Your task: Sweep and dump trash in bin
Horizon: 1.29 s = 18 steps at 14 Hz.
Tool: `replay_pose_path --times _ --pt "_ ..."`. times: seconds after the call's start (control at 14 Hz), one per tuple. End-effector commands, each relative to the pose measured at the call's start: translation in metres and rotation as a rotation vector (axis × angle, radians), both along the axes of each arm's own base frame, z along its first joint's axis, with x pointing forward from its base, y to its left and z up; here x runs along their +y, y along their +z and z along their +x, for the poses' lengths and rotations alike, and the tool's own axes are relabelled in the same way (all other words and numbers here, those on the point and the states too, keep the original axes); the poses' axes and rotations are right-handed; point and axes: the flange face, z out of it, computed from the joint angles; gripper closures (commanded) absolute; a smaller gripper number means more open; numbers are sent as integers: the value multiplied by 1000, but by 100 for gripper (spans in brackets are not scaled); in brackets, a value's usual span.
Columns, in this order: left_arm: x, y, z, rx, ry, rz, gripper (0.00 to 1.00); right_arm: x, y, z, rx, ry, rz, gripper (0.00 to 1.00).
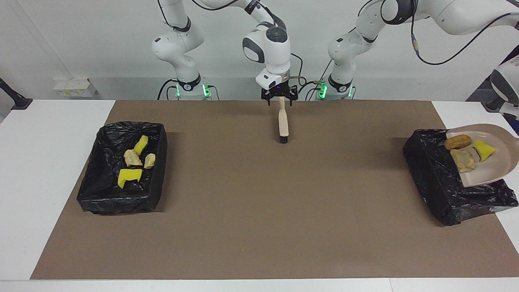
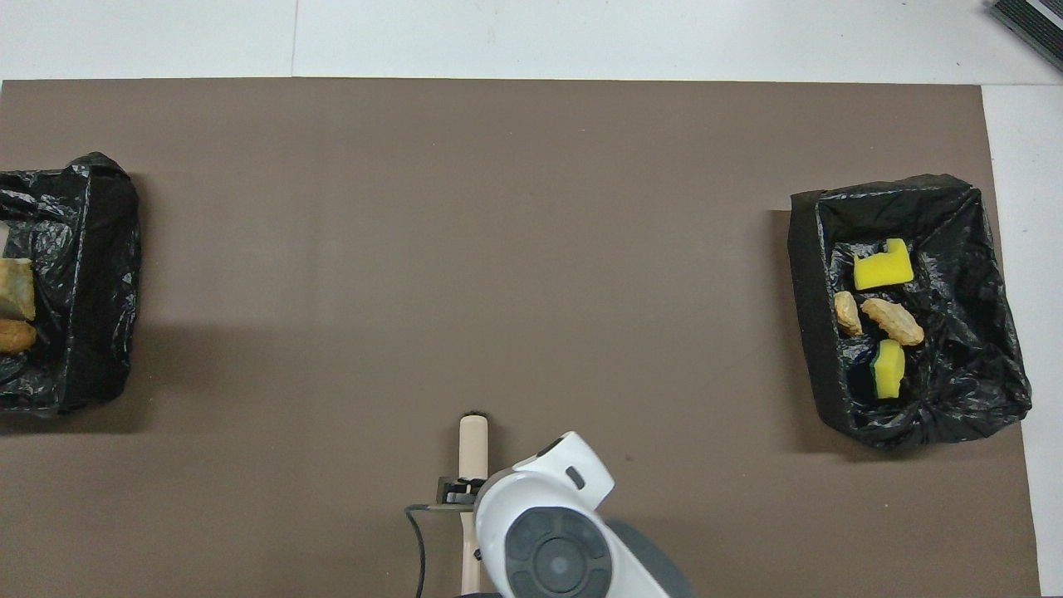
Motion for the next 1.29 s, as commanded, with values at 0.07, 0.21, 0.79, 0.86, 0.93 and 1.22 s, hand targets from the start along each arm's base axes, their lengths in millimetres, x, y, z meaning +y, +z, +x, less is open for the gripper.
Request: replay_pose_path --times 0.07,0.21,0.79,0.86,0.93,1.22 --pt "-26 34 -14 -51 -10 192 100 -73 69 47 -103 63 -51 0" --pt "-26 58 -22 -63 -21 258 100 -120 117 91 -130 56 -52 0" --pt "-102 68 -16 -183 -2 -42 100 -247 216 188 -113 113 -182 0" --pt "-115 64 -14 -184 0 -97 100 -253 225 199 -108 99 -177 0" --pt "-130 59 -15 -169 20 -135 100 -262 230 209 -97 84 -175 0" --pt "-159 31 -24 -212 224 -433 100 -280 238 209 -69 57 -205 0"
